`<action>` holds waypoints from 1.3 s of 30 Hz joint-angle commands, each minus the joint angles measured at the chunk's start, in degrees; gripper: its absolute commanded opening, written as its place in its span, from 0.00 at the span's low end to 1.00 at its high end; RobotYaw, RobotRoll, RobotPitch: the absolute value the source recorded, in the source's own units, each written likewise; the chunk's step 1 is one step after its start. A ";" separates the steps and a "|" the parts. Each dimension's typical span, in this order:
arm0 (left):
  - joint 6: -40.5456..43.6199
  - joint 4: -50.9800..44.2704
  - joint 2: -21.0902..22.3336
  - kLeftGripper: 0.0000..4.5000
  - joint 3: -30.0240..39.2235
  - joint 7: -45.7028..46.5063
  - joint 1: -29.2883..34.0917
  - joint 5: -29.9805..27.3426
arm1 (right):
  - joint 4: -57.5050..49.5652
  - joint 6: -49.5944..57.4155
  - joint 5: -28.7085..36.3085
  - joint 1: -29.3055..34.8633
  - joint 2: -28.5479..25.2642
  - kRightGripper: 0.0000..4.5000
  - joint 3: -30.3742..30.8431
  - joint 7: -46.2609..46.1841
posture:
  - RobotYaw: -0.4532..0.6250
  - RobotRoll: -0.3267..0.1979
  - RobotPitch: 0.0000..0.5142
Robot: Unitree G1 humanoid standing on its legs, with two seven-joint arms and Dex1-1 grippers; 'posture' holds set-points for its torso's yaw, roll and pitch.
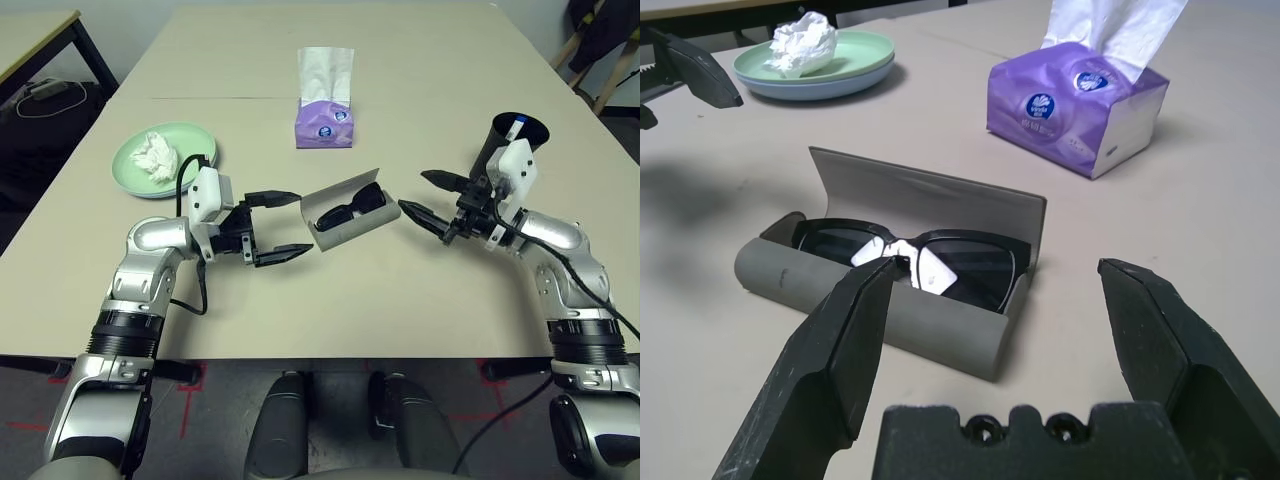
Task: Organize and tidy the items on the table.
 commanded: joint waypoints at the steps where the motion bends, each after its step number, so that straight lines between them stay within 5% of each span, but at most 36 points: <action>1: -0.27 0.98 -0.27 1.00 -0.19 0.48 0.88 1.07 | 2.50 -4.31 0.88 0.94 -2.53 0.99 0.29 2.39 | 0.51 0.62 0.34; 12: -7.41 13.83 -4.00 1.00 0.82 3.63 -3.10 3.81 | 1.28 -1.57 4.57 5.13 -8.64 0.99 1.22 6.78 | 0.49 0.62 0.33; 23: -10.81 16.78 -4.16 1.00 0.91 0.31 -3.81 3.79 | 1.37 -2.82 6.33 7.03 -8.88 0.99 1.30 6.39 | 0.49 0.62 0.31; 27: -6.28 16.23 -2.34 0.78 1.91 -1.95 -4.03 1.93 | 1.73 -2.91 6.46 6.05 -8.57 1.00 1.58 6.07 | 0.49 0.62 0.31; 36: -8.54 20.49 -3.61 0.01 2.38 -2.50 -5.96 3.23 | 1.25 -2.16 6.99 5.21 -8.56 1.00 1.62 5.65 | 0.48 0.62 0.31; 39: -10.69 23.22 -4.12 0.01 2.26 -3.81 -7.21 3.57 | -0.02 -1.28 7.51 5.50 -8.74 1.00 1.69 5.54 | 0.47 0.62 0.31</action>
